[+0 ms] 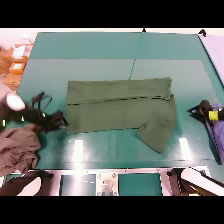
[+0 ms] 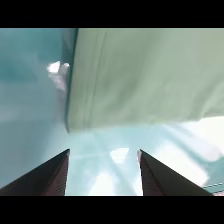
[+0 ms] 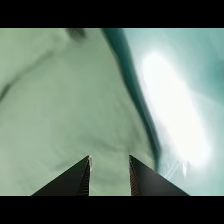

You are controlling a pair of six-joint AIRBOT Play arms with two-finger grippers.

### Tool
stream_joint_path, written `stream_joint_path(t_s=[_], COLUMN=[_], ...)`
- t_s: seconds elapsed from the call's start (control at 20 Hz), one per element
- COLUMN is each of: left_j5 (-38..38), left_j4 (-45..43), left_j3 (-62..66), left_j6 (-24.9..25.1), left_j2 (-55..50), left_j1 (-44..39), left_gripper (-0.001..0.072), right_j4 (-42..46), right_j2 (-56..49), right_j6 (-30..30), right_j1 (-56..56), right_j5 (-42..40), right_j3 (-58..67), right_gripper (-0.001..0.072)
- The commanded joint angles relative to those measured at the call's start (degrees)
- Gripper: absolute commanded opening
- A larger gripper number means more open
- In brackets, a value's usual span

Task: Fold the shirts.

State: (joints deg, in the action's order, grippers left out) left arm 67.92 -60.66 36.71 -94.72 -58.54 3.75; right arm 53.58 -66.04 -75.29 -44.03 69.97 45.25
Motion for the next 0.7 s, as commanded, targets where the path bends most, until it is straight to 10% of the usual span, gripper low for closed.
stream_joint_path(t_s=[0.0,0.45,0.65], left_j5=[-14.53,-49.81,-51.23], left_j4=[15.04,25.24,27.26], left_j3=[-19.85,-26.80,-26.69], left_j6=[1.64,0.15,0.90], left_j2=[11.98,10.12,5.27], left_j1=[-1.18,-15.78,-15.78], left_gripper=[0.0485,0.0482,0.0021], right_j4=[0.13,2.25,0.76], right_j2=[9.40,9.90,9.79], right_j6=[-0.83,-4.72,-4.76], right_j1=[-1.86,-0.33,4.02], right_j5=[-8.28,-5.46,-7.39], right_j3=[-13.79,-24.59,-29.14], right_gripper=[0.0284,0.0507,0.0516])
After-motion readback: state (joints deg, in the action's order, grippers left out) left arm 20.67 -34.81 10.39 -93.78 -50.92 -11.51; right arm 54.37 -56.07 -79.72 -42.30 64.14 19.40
